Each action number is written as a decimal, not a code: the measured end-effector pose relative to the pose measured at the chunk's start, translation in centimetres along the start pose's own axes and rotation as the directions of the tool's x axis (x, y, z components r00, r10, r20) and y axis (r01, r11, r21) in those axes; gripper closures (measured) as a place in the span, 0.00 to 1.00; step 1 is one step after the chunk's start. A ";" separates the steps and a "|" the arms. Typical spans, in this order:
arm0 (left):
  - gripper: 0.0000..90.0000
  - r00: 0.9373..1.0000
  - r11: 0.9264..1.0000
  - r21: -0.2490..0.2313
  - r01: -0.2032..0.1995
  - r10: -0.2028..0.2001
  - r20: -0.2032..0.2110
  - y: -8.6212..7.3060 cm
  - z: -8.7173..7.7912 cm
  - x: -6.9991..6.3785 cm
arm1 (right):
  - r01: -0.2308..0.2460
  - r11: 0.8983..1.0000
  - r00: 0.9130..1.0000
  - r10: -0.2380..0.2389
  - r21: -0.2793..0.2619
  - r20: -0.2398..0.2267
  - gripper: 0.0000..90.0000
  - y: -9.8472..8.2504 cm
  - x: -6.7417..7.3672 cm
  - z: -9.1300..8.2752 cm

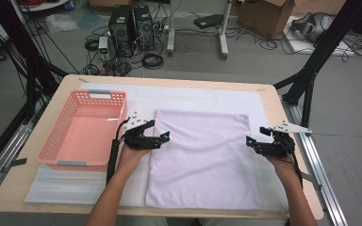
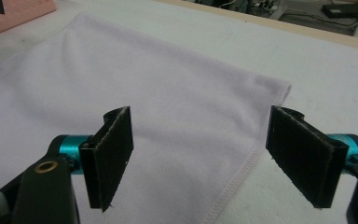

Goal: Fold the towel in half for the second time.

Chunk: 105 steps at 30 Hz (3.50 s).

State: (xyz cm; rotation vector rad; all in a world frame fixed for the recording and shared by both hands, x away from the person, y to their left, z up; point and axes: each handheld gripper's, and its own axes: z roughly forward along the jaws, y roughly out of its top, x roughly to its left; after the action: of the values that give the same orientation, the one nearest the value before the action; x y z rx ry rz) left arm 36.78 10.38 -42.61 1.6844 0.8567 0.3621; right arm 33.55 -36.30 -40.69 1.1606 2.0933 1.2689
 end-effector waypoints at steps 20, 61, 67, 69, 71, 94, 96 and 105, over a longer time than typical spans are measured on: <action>0.25 0.985 0.985 0.147 0.090 -0.066 -0.159 0.7 4.4 3.6 | -0.163 0.971 0.984 0.147 0.175 0.100 0.24 0.5 -3.2 4.9; 0.95 0.980 0.982 0.113 0.148 -0.130 -0.154 1.5 0.6 1.2 | -0.169 0.985 0.984 0.165 0.043 0.071 0.94 0.4 -1.4 1.3; 0.95 0.987 0.988 0.114 0.102 -0.087 -0.134 1.1 -0.9 -0.1 | -0.155 0.987 0.987 0.153 0.040 0.041 0.94 -0.5 -0.3 -0.5; 0.95 0.990 0.989 0.111 0.094 -0.080 -0.119 0.9 -1.4 -0.6 | -0.153 0.987 0.988 0.152 0.037 0.035 0.94 -0.8 0.1 -1.2; 0.95 0.991 0.991 0.103 0.087 -0.075 -0.109 0.7 -2.1 -1.2 | -0.149 0.988 0.989 0.148 0.031 0.029 0.94 -1.2 0.4 -1.8; 0.48 0.994 0.980 0.176 0.089 -0.077 -0.076 -2.7 -3.6 -2.3 | -0.214 0.973 0.977 0.212 0.089 0.033 0.64 -3.2 2.6 -4.0; 0.44 0.995 0.979 0.181 0.089 -0.079 -0.063 -2.1 -3.0 -1.9 | -0.219 0.971 0.975 0.214 0.098 0.059 0.58 -2.1 2.3 -3.6; 0.54 0.991 0.961 0.243 0.130 -0.116 -0.071 -1.2 -0.3 -0.2 | -0.236 0.946 0.971 0.219 0.223 0.102 0.49 -0.3 0.6 1.6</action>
State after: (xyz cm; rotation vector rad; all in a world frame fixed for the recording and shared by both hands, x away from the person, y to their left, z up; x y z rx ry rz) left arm 36.10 10.55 -43.58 1.8456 1.0789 0.2248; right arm 34.22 -35.05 -41.64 1.5676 2.1440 1.0734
